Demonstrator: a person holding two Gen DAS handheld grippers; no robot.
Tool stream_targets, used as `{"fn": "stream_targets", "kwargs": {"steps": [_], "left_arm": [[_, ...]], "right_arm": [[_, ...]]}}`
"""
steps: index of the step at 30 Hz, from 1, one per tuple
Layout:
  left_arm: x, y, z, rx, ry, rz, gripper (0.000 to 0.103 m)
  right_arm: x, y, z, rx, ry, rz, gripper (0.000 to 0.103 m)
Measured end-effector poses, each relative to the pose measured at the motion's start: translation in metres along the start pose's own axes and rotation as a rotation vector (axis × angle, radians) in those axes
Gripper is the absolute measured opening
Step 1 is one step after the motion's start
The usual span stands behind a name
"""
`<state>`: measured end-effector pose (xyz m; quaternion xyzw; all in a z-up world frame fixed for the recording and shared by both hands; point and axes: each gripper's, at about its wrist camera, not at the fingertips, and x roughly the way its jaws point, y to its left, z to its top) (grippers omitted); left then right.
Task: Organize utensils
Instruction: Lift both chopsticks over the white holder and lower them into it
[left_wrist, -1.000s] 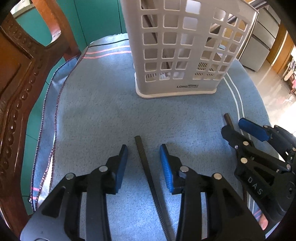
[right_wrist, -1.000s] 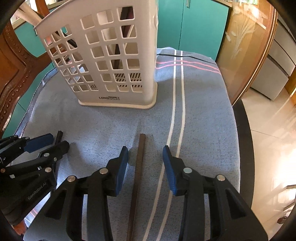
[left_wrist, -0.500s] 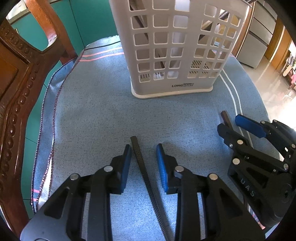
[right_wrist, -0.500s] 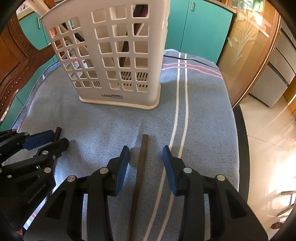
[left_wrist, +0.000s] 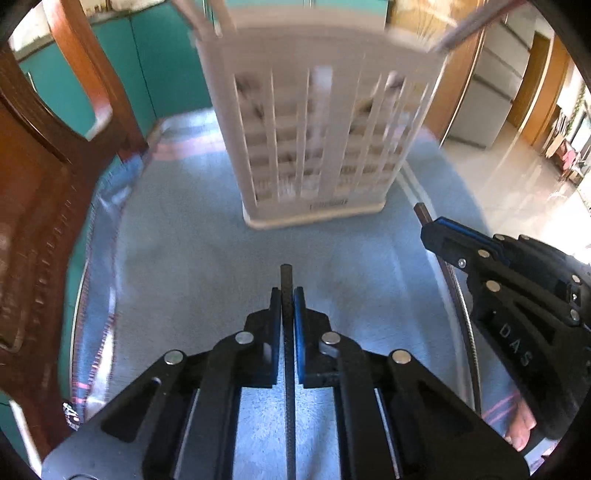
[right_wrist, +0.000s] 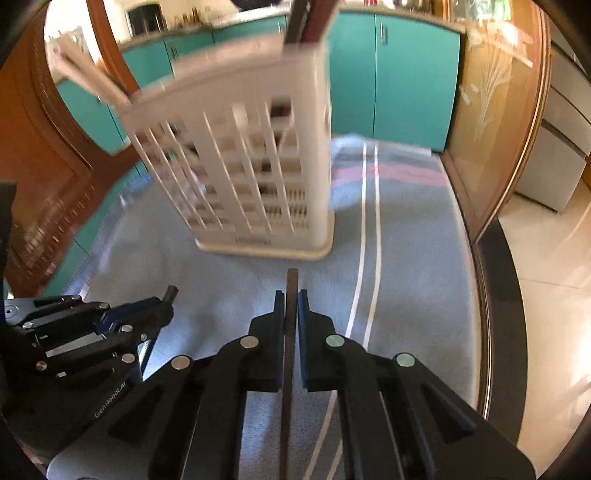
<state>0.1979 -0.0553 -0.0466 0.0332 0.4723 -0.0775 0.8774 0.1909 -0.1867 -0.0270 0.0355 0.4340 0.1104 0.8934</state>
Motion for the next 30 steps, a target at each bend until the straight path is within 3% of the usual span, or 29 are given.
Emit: {"fn": "stream_targets", "kwargs": {"steps": [8,12,18,23,30], "left_arm": [[-0.1,0.009,0.017,-0.023,-0.247,-0.052,0.007],[-0.148,0.012,0.027,-0.031,-0.353,-0.107,0.007],[-0.202,0.014,0.063,-0.006,-0.513,-0.086,0.007],[-0.225,0.026,0.1,-0.03,-0.584,-0.098,0.007],[-0.219,0.039,0.124,-0.083,-0.598,-0.128,0.007]], "right_arm": [[-0.1,-0.013,0.025,0.025,-0.204,0.178,0.007],[-0.138,-0.014,0.038,0.043,-0.309,0.193,0.007],[-0.165,-0.03,0.066,0.111,-0.393,0.187,0.007],[-0.181,-0.026,0.108,0.105,-0.444,0.201,0.007],[-0.196,-0.017,0.147,0.072,-0.539,0.235,0.007]]}}
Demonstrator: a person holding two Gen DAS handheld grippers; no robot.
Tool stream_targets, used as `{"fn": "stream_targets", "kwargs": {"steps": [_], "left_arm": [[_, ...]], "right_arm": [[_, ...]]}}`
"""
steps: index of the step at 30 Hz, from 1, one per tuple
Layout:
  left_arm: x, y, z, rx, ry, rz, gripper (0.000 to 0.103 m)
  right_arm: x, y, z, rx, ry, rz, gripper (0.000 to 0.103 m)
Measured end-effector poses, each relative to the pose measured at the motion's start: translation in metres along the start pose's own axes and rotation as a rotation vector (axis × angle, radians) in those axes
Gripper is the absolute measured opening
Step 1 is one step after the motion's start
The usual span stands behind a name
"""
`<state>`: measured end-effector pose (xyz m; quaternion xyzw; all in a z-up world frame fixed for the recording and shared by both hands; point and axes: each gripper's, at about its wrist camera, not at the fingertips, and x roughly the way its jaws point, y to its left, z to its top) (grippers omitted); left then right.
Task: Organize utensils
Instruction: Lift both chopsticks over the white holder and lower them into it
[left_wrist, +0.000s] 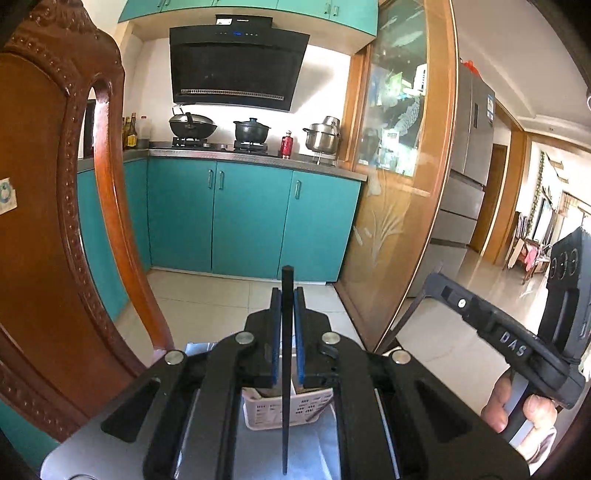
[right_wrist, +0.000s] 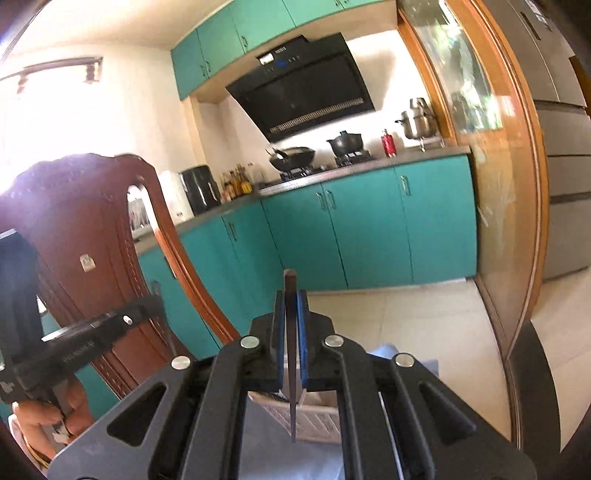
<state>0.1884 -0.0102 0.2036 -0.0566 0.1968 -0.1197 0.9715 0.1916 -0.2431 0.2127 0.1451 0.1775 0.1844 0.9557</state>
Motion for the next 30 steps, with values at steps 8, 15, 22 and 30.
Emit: {"fn": "stream_targets", "kwargs": {"steps": [8,15,22,30], "left_arm": [[0.005,0.006,0.016,-0.037,-0.053,-0.002,0.007],[0.003,0.01,0.024,-0.07,-0.087,-0.01,0.007],[-0.005,0.022,0.027,-0.131,-0.157,0.014,0.007],[0.029,0.023,0.017,-0.142,-0.084,0.042,0.007]], "right_arm": [[-0.008,-0.005,0.021,0.003,-0.117,0.012,0.007],[0.002,-0.021,0.023,0.035,-0.13,-0.022,0.007],[0.022,-0.028,0.015,0.066,-0.1,-0.036,0.007],[0.037,-0.019,0.0,0.03,-0.079,-0.067,0.007]]}}
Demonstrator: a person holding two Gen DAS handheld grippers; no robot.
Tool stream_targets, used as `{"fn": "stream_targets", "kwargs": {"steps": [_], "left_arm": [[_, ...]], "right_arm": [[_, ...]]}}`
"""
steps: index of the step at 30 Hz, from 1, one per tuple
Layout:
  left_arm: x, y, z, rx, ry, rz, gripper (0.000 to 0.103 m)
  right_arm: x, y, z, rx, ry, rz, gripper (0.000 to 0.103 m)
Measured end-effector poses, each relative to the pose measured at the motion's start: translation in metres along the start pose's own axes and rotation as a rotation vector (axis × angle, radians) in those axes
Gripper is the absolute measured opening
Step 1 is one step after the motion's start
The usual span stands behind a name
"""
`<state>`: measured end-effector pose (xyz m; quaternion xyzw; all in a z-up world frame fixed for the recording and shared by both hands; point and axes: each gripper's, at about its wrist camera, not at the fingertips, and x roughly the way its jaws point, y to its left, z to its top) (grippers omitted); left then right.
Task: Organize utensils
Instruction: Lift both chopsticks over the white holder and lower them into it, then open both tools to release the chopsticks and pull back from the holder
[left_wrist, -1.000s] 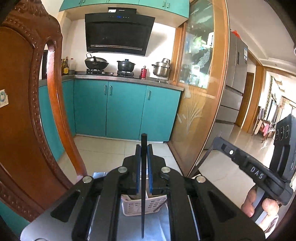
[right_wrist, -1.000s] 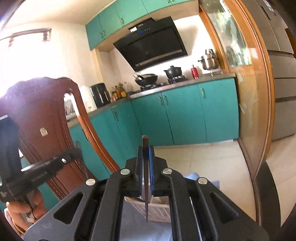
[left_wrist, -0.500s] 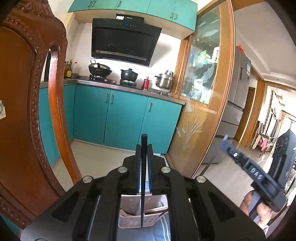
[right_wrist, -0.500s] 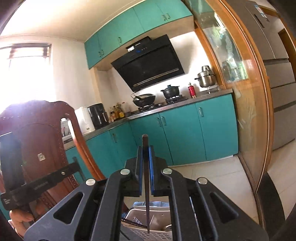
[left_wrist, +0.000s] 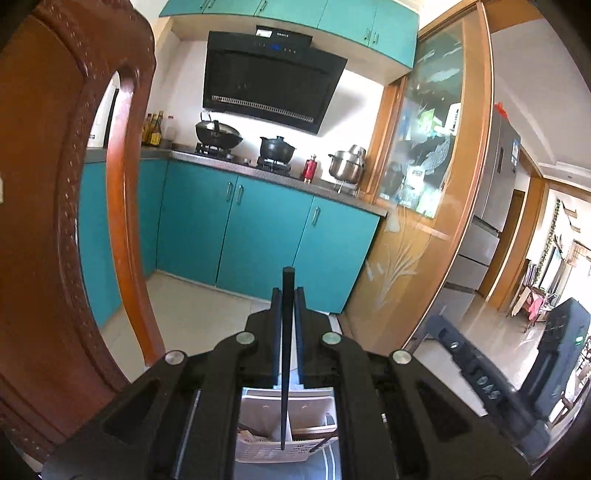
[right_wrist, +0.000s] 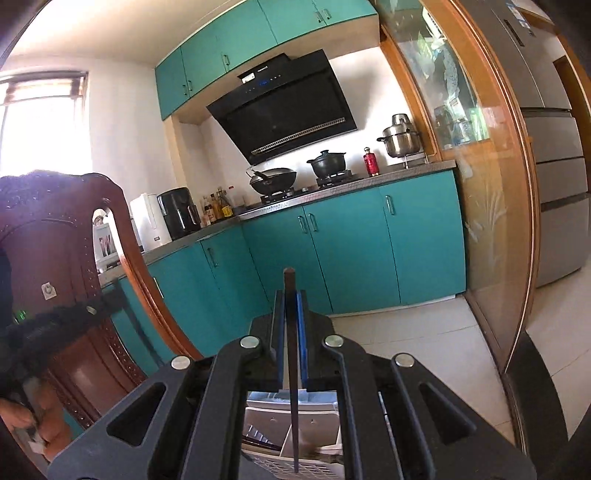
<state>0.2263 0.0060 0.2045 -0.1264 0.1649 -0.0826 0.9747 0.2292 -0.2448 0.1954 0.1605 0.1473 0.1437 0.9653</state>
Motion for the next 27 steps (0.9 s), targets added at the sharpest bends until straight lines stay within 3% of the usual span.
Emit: {"fn": "stream_targets", "kwargs": {"steps": [8,13,21,27], "left_arm": [[-0.013,0.009,0.007,-0.037,-0.063,0.004,0.007],[-0.021,0.014,0.008,-0.052,-0.135,0.031,0.007],[0.01,0.013,-0.005,-0.029,-0.05,0.062,0.007],[0.024,0.009,-0.018,-0.008,-0.002,0.083,0.007]], "right_arm": [[-0.03,-0.018,0.009,0.099,-0.142,0.021,0.007],[-0.022,-0.023,0.005,0.093,-0.13,-0.006,0.007],[-0.01,-0.024,-0.001,0.117,-0.121,0.0,0.007],[-0.024,-0.026,0.0,0.149,-0.22,0.022,0.007]]}}
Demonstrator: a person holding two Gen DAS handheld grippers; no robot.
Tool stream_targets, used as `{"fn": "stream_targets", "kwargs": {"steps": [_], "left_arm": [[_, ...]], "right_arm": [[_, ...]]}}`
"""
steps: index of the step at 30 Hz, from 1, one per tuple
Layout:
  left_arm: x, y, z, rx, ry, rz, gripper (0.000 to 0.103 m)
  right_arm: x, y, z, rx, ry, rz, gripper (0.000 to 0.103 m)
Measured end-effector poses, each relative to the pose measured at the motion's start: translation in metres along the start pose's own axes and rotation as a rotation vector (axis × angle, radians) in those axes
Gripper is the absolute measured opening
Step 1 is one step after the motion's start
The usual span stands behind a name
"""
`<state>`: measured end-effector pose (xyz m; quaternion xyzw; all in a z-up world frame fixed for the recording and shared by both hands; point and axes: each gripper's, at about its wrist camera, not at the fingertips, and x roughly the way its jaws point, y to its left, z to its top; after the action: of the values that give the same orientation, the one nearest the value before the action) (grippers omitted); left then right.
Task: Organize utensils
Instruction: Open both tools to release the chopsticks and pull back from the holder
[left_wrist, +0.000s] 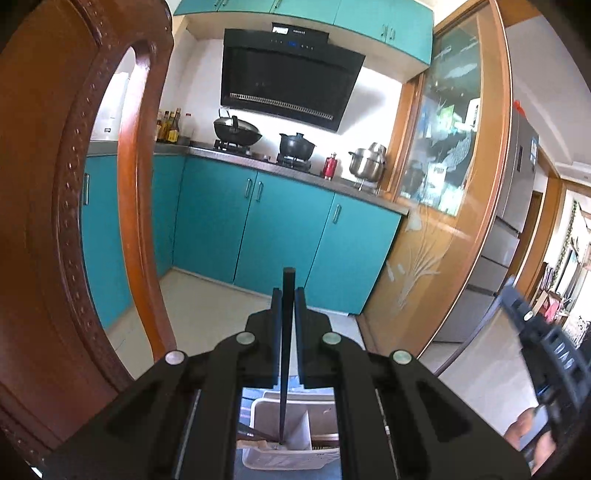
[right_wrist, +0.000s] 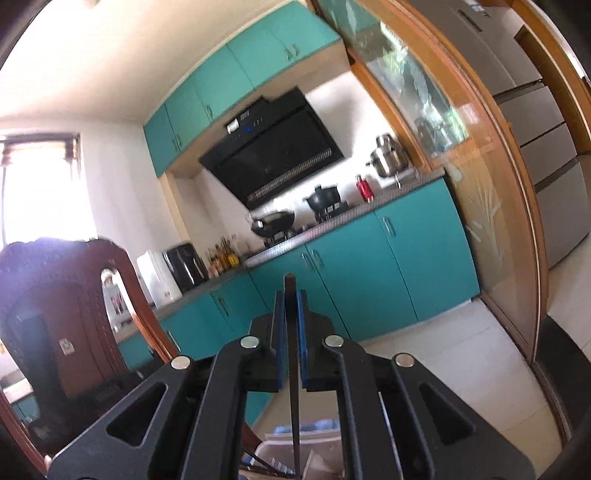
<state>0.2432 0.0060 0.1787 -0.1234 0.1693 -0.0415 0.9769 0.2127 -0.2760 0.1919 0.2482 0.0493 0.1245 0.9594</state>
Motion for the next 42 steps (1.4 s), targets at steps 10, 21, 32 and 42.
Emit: {"fn": "stream_targets", "kwargs": {"steps": [10,21,32,42], "left_arm": [[0.009,-0.014,-0.017,0.063,0.033,0.024,0.007],[0.007,-0.019,-0.035,0.126,0.058,0.037,0.007],[-0.023,-0.023,-0.044,0.193,0.021,0.061,0.053],[-0.072,-0.029,-0.093,0.353,-0.056,0.148,0.085]], "right_arm": [[0.024,0.011,-0.033,-0.17,0.066,-0.085,0.007],[0.037,0.018,-0.062,-0.234,0.222,-0.124,0.011],[-0.015,0.021,-0.04,-0.199,0.127,-0.125,0.068],[-0.081,0.013,-0.079,-0.32,0.071,-0.202,0.098]]}}
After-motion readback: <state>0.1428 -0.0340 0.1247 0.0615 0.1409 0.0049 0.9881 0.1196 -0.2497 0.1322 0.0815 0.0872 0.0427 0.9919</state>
